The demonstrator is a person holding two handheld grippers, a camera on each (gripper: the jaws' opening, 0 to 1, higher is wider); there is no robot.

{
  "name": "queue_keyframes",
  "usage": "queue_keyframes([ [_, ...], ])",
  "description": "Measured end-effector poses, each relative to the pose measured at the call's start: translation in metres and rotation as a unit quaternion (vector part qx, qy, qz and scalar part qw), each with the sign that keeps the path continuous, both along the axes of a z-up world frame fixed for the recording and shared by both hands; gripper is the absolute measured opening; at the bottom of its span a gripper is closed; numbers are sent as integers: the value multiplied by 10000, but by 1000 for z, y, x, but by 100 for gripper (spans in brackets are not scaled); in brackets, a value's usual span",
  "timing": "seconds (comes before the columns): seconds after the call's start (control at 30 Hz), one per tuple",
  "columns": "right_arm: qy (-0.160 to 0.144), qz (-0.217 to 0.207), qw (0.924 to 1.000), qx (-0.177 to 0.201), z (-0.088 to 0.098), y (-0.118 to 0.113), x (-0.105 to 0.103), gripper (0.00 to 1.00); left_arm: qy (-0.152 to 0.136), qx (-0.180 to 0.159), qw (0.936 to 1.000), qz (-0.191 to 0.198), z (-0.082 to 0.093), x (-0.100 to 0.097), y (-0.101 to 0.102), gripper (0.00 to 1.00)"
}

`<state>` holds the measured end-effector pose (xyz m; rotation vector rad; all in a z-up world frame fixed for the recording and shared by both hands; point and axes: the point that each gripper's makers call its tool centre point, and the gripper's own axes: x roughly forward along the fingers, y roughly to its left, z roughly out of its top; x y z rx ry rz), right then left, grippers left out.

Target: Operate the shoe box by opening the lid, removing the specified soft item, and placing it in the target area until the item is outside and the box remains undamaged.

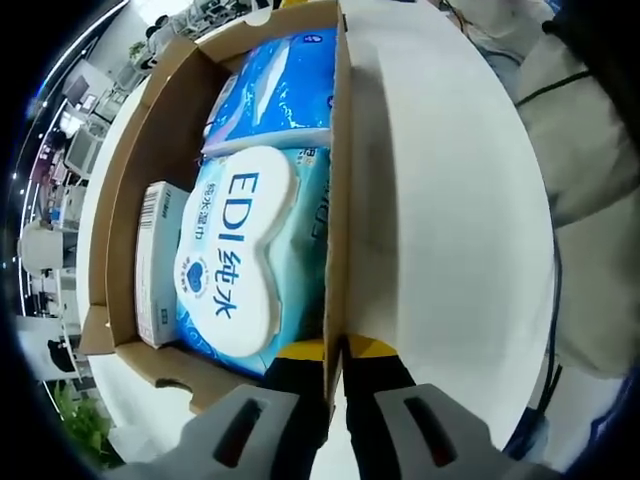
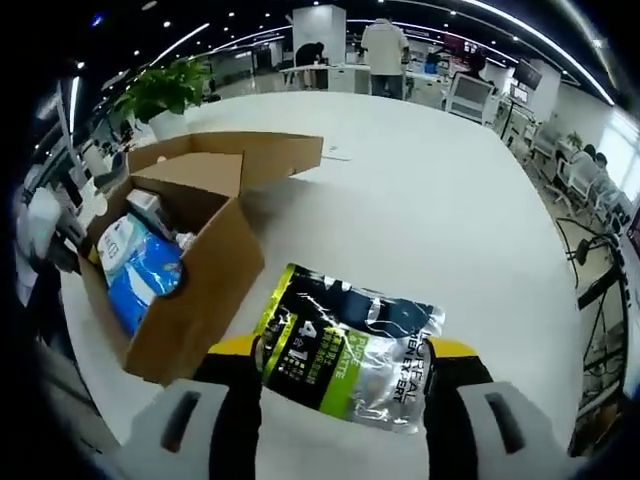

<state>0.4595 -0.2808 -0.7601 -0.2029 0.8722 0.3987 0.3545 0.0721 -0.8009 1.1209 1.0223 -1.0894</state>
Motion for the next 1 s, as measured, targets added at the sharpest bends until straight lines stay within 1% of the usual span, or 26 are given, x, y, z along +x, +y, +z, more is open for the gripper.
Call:
queue_keyframes([
  [0.03,-197,103,9997,-66,8,0,3,61,-17,-5,10000,-13,0,0,0,3],
  [0.13,-270,181,9995,3,19,2,1,63,-52,-11,10000,-47,0,0,0,3],
  [0.17,-283,280,9992,-28,23,3,-1,63,-59,-11,10000,-56,0,0,0,3],
  [0.23,-283,535,9980,-194,27,3,-5,62,-61,-10,10000,-61,0,0,0,3],
  [0.27,-209,807,9960,-326,29,7,-11,61,-59,-10,10000,-55,0,0,0,3],
  [0.3,-117,1027,9940,-358,30,12,-16,58,-59,-11,10000,-57,0,0,0,3],
  [0.33,2,1292,9906,-444,32,17,-25,54,-60,-10,10000,-57,0,0,0,3],
  [0.37,17,1495,9872,-549,33,19,-28,51,-60,-10,10000,-52,0,0,0,3],
  [0.4,22,1745,9820,-724,35,22,-32,50,-68,-9,10000,-58,0,0,0,3],
  [0.43,10,1846,9794,-819,37,24,-35,51,-74,-11,10000,-62,0,0,0,3],
  [0.47,8,2069,9742,-906,39,28,-38,51,-82,-16,9999,-61,0,0,0,4],
  [0.5,27,2131,9725,-939,40,29,-40,52,-86,-14,9999,-67,0,0,0,4],
  [0.53,-8,2273,9678,-1084,43,30,-42,52,-85,-14,9999,-63,0,0,1,4],
  [0.6,-83,2446,9622,-1195,50,34,-44,52,-75,-14,10000,-43,0,0,1,4],
  [0.67,-91,2661,9545,-1343,54,36,-48,53,-78,-16,10000,-45,0,0,1,4],
  [0.7,-92,2876,9444,-1593,55,35,-49,53,-88,-21,9999,-56,-1,0,1,4],
  [0.77,-104,3203,9278,-1909,56,34,-52,56,-91,-22,9999,-57,0,0,0,4],
  [0.8,-174,3340,9229,-1905,58,38,-52,57,-89,-22,9999,-53,0,0,0,4],
  [0.83,-316,3484,9187,-1832,61,44,-51,57,-88,-22,9999,-53,0,0,0,4],
  [0.87,-443,3556,9167,-1765,66,48,-49,57,-90,-21,9999,-58,0,0,0,4],
  [0.9,-326,3497,9198,-1746,69,48,-50,57,-92,-20,9999,-57,0,0,0,4],
  [0.97,-272,3507,9206,-1695,73,52,-49,57,-99,-21,9999,-60,-1,1,0,4],
  [1.0,-81,3506,9232,-1573,73,56,-52,57,-104,-23,9999,-58,0,0,0,4],
])
